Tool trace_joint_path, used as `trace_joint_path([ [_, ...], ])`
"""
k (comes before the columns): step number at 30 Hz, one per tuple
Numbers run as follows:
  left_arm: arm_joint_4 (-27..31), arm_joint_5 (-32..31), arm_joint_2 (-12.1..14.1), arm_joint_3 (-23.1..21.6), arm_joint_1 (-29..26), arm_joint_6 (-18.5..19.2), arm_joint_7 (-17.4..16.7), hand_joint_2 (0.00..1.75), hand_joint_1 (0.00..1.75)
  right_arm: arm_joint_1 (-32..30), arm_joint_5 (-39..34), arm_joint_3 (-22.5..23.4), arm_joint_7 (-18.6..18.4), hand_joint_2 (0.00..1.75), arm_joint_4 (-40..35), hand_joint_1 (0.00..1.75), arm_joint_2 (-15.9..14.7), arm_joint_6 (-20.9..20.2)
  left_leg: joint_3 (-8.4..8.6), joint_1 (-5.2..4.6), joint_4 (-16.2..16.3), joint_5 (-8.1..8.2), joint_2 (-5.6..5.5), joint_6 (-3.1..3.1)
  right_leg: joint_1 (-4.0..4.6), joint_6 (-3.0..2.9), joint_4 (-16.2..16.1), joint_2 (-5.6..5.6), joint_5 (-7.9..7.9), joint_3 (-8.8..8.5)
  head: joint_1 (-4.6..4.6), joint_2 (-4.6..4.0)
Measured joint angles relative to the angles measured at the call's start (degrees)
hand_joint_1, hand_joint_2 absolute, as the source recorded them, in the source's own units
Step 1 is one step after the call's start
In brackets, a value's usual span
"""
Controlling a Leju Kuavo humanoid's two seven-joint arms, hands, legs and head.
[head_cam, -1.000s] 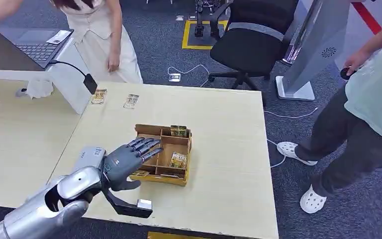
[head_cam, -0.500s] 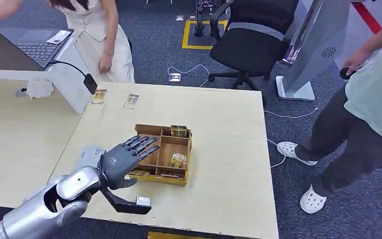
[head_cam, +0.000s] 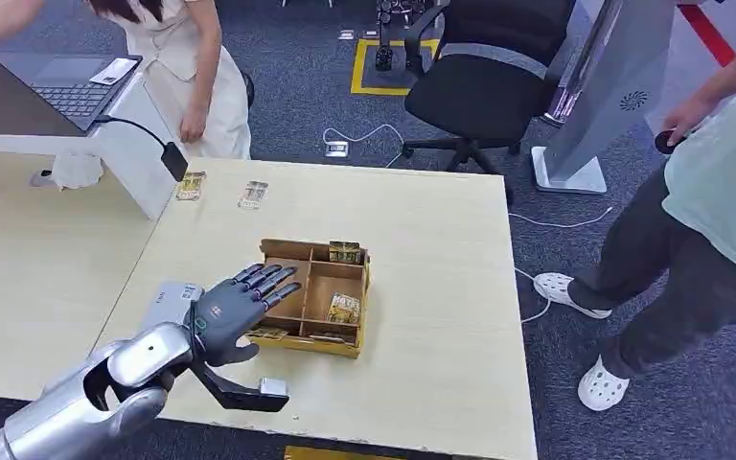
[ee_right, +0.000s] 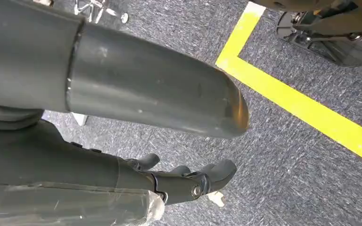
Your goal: Pass the card to the sensor for recognition and then transmit it.
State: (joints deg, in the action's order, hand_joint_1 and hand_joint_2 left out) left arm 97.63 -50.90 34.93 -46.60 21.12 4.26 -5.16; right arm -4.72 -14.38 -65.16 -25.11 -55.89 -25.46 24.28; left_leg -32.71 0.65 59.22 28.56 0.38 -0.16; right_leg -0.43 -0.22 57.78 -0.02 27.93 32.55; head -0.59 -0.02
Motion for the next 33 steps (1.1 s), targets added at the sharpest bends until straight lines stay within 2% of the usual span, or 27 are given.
trace_joint_path([
  [23, -0.9, 0.4, 0.7, 0.0, -0.3, 1.0, 0.5, 1.75, 0.00, -0.9, 2.0, 2.7, -1.0, 0.00, -0.8, 0.00, 0.0, -1.6, 0.00, 0.00, 0.0, 0.00, 0.00, 0.00, 0.00, 0.00, 0.0, 0.00, 0.00, 0.00, 0.00, 0.00],
  [33, -1.0, 2.3, 0.6, 0.0, -1.2, 1.2, 1.6, 1.75, 0.00, -1.2, 3.1, 3.6, -1.3, 0.00, -1.0, 0.00, 0.0, -2.2, 0.00, 0.00, 0.0, 0.00, -0.01, 0.00, 0.00, 0.00, 0.0, -0.01, 0.00, 0.00, 0.00, 0.00],
])
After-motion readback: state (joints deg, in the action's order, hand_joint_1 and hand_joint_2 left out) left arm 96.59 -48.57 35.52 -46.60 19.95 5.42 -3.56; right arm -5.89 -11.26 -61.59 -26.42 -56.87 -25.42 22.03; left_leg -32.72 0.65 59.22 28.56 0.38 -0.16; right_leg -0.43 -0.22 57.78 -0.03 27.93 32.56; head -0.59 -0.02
